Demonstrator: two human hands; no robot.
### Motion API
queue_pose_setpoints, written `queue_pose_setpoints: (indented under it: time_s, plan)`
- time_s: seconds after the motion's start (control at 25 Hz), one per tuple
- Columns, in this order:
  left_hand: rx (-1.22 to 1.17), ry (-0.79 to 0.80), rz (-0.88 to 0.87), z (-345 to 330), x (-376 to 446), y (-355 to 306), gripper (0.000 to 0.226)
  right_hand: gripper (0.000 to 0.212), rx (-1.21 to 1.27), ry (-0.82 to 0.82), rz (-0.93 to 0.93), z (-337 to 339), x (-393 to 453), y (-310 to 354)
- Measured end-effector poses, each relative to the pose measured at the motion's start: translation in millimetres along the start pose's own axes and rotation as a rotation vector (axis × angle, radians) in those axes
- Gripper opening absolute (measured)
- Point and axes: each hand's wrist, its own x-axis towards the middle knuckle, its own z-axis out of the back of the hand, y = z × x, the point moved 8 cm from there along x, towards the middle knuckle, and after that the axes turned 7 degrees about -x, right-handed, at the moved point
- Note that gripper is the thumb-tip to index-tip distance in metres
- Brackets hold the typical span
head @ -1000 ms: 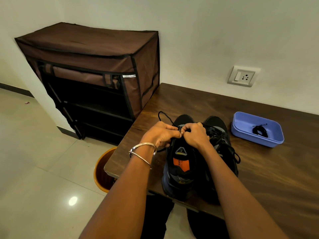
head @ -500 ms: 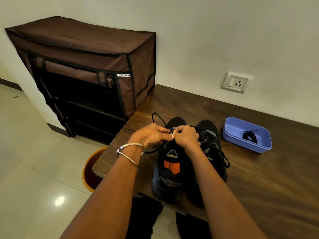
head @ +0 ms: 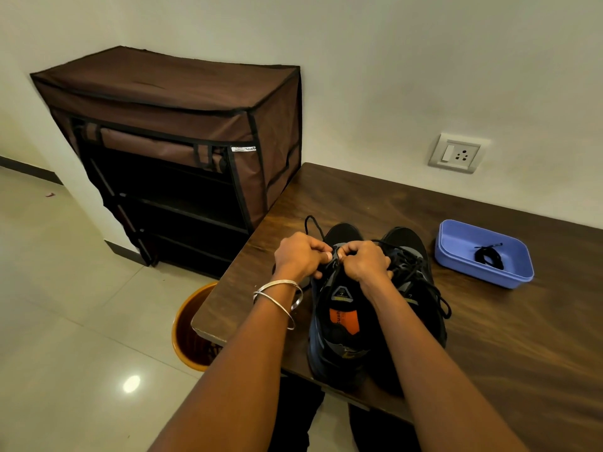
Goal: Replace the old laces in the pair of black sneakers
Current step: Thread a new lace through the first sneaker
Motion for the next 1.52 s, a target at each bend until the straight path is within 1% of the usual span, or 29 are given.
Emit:
queue_pose_setpoints:
  time_s: [0.12,0.28,0.4,0.48,0.6,0.68,0.72,0.76,0.84,0.88,0.92,0.96,1.0,1.04,1.08,1.12,1.16,1.2,1.24,1.28,1.32,1.36,1.44,1.52]
  plan:
    - [-0.001,0.002,0.002,-1,-2,0,0.008,0.015,-0.008,-0.022,-0.025,1,0,-2]
    - [-0.042,-0.026,0.023,2,0,2,0.009,0.015,0.035,-0.024,-0.051,0,0,-2]
    - [-0.008,-0.071,0.015,3,2,1,0.011,0.019,0.126,0.045,-0.007,0,7,0]
    - [0.029,-0.087,0.017,0,3,1,0.013,0.016,0.070,0.100,0.027,7,10,0]
    - [-0.022,-0.157,0.073,2,6,5,0.012,0.040,-0.129,0.111,0.029,30,2,-3]
    - [-0.196,-0.180,0.137,3,4,4,0.014,0.047,-0.201,0.103,0.034,36,-4,-1]
    - [-0.345,-0.181,0.175,2,0,3,0.016,0.047,-0.209,0.088,0.034,38,-8,0]
    - [-0.547,-0.178,0.215,1,-4,0,0.017,0.046,-0.199,0.068,0.028,37,-11,-1]
    - [-1.068,-0.168,0.246,6,-10,-14,0.019,0.044,-0.144,0.031,0.014,37,-12,-2]
    - [-1.322,-0.184,0.212,13,-11,-21,0.020,0.043,-0.113,0.025,0.006,37,-12,-5]
    - [-1.486,-0.214,0.145,24,-11,-26,0.021,0.042,-0.083,0.024,0.004,38,-11,-7]
    - [-1.511,-0.250,0.051,37,-11,-30,0.021,0.041,-0.063,0.022,0.006,39,-10,-9]
    - [-1.356,-0.283,-0.052,49,-11,-35,0.021,0.042,-0.055,0.019,0.005,41,-10,-12]
    - [-1.049,-0.298,-0.144,58,-12,-41,0.019,0.043,-0.062,0.016,0.006,42,-10,-12]
    - [-0.633,-0.289,-0.205,57,-12,-47,0.016,0.044,-0.078,0.014,0.010,43,-11,-12]
    - [-0.203,-0.250,-0.231,48,-11,-48,0.012,0.045,-0.096,0.010,0.019,43,-12,-9]
    - [0.131,-0.171,-0.195,31,-6,-41,0.008,0.046,-0.113,0.000,0.026,44,-13,-7]
    - [0.325,-0.079,-0.128,16,-1,-29,0.006,0.046,-0.125,-0.009,0.029,45,-15,-4]
    - [0.402,-0.007,-0.066,6,3,-17,0.005,0.046,-0.132,-0.001,0.026,45,-16,-3]
    - [0.405,0.021,-0.033,1,5,-9,0.005,0.046,-0.143,0.026,0.023,44,-18,-2]
    - [0.374,0.018,-0.027,0,9,-5,0.009,0.046,-0.155,0.068,0.022,44,-20,-1]
    - [0.316,0.008,-0.037,1,13,-4,0.012,0.046,-0.162,0.113,0.028,42,-21,-1]
    - [0.135,-0.024,-0.063,5,15,-5,0.009,0.047,-0.145,0.186,0.031,41,-23,-2]
    - [-0.127,-0.058,-0.007,5,8,-4,0.011,0.048,-0.105,0.221,0.023,41,-26,-6]
